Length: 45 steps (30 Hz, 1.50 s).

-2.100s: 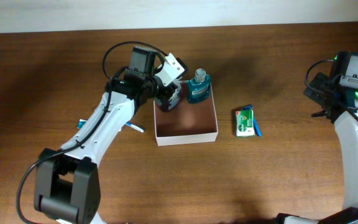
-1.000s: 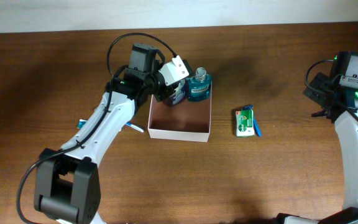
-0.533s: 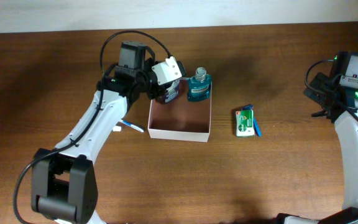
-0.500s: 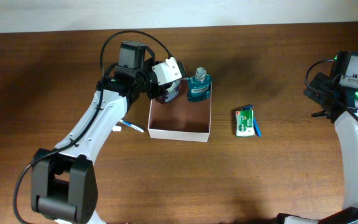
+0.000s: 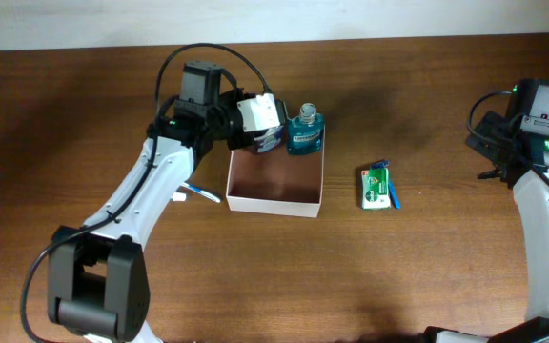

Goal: Pack container

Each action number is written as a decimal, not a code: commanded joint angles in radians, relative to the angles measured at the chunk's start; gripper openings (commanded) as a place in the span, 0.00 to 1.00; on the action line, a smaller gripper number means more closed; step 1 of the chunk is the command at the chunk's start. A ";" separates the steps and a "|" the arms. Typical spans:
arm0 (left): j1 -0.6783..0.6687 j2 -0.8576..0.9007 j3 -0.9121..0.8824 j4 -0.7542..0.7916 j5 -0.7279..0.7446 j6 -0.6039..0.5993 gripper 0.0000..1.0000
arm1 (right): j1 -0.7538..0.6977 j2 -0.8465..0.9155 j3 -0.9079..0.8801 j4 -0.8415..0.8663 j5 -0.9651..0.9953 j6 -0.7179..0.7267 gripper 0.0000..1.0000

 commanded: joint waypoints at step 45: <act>0.061 0.078 0.214 -0.281 0.168 0.265 0.33 | -0.004 -0.026 0.010 0.000 -0.002 0.009 0.99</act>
